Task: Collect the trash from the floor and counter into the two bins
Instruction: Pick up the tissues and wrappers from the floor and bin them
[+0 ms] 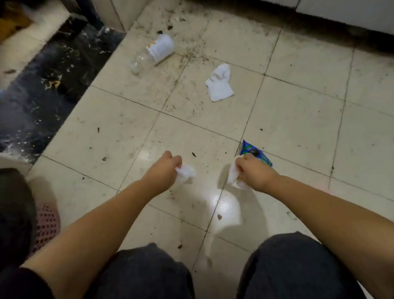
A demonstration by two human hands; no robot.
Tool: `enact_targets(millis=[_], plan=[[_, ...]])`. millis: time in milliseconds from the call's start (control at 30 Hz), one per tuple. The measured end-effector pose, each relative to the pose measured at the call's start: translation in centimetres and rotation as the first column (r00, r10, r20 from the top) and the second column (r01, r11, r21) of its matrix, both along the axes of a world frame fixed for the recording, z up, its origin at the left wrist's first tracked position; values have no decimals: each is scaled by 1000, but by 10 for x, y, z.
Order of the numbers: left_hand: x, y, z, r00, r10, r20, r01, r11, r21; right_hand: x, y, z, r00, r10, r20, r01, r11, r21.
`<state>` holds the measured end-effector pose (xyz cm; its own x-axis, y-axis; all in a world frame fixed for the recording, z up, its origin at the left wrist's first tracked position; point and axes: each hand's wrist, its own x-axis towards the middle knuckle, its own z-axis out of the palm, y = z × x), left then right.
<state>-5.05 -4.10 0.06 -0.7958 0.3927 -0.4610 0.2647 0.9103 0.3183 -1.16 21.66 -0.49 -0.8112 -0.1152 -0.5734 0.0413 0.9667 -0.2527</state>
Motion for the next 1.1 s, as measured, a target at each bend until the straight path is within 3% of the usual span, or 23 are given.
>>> enact_targets(millis=[133,333,467,600,733,867,933,1100], plan=[[-17,-58,99,948,261,-181,-241,963,124,-61,-46,81,984,35,-173,-51,994,-93],[19,-185,220,694,595,-404,-544,802,247,-104,-224,197,862,274,-425,-406,876,-259],[86,-281,245,492,747,-446,-721,637,273,-75,-357,241,745,410,-526,-607,744,-280],[140,-357,227,360,855,-374,-863,457,214,-38,-459,239,644,615,-455,-751,622,-222],[157,-388,170,352,889,-295,-908,400,124,-16,-521,201,554,777,-299,-828,554,-93],[148,-383,112,417,900,-131,-909,415,-42,-7,-554,139,453,890,-57,-883,456,111],[147,-381,97,432,900,-66,-900,424,-106,-6,-556,118,445,895,28,-884,434,174],[153,-392,106,493,867,-74,-858,471,-204,-18,-551,119,489,865,-111,-855,500,138]])
